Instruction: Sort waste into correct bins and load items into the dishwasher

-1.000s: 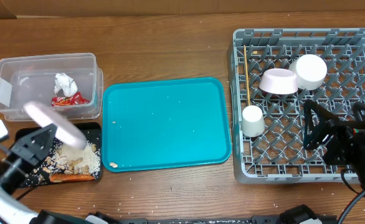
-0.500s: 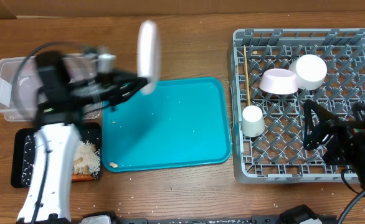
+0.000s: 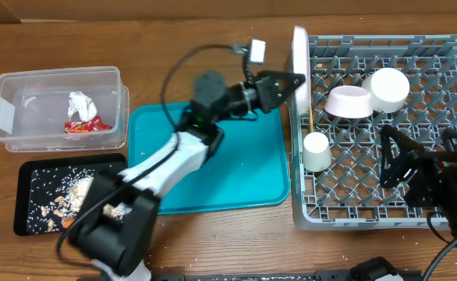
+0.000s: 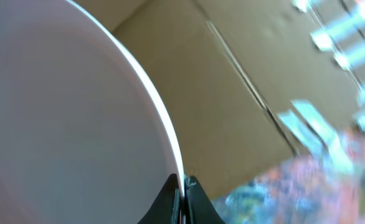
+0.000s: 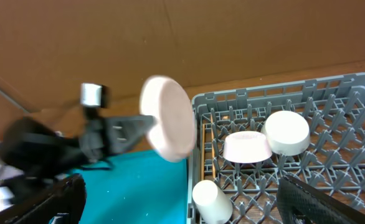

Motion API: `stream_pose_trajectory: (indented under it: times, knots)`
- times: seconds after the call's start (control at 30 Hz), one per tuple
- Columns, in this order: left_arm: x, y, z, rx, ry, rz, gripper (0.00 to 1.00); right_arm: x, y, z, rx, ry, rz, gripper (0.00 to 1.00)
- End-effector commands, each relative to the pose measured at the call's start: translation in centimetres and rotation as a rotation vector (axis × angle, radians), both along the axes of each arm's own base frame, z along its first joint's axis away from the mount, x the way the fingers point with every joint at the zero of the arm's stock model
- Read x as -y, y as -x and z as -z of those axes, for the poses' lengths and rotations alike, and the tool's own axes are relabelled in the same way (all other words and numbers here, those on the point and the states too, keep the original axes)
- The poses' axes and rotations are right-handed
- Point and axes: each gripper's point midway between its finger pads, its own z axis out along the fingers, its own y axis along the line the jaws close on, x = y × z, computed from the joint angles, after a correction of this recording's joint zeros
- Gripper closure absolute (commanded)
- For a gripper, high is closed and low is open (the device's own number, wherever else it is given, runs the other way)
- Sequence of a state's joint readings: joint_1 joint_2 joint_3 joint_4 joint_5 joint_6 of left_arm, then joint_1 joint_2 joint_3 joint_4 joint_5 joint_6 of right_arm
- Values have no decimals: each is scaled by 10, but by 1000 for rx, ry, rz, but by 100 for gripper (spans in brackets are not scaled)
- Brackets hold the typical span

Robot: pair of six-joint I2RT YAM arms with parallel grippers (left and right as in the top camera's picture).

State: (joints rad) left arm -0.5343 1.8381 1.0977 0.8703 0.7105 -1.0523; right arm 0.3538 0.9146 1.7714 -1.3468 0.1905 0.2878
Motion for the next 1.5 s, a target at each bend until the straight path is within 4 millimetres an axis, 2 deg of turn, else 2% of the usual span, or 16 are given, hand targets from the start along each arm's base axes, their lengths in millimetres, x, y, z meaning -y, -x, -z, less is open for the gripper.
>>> stream_pose_trajectory:
  times: [0.0,0.2,0.23,0.27,0.3,0.43,0.53,0.63,0.77,0.9,1.03,1.1,1.2,1.3,1.4,1.47]
  knots:
    - [7,-27,7,-160,106,-119,96,2,-1,-2,6,-4,11,0]
    - [12,-37,48,-240,90,-118,94,2,-1,-2,6,-4,11,0]
    - [11,-39,51,-239,84,-122,80,2,-1,-2,6,-4,11,0]
    - [10,-40,53,-220,73,-125,55,2,-1,-2,6,-4,11,0]
    - [8,-40,52,-195,62,-121,0,2,-1,-2,6,-4,11,0]
    - [-2,-37,47,-116,2,-82,0,2,-1,-2,6,-4,11,0]
    - [-20,-37,51,-130,-117,-100,0,2,-1,-2,6,-4,11,0]
    - [-56,-34,49,-113,-293,-178,0,2,-1,-2,6,-4,11,0]
    - [-119,-13,22,-83,-472,-284,0,2,-1,-2,6,-4,11,0]
    - [-201,24,-1,-121,-698,-461,0,2,-1,-2,6,-4,11,0]
    - [-284,83,-20,-166,-963,-643,0,2,-1,-2,6,-4,11,0]
    - [-314,111,-26,-191,-1063,-721,0,2,-1,-2,6,-4,11,0]
    - [-345,149,-34,-223,-1165,-821,0,2,-1,-2,6,-4,11,0]
    - [-367,179,-35,-244,-1241,-902,0,2,-1,-2,6,-4,11,0]
    - [-389,200,-39,-254,-1313,-992,0,1,-2,-1,2,-2,11,0]
    - [-392,204,-41,-248,-1316,-1012,0,1,-3,0,-1,-1,11,0]
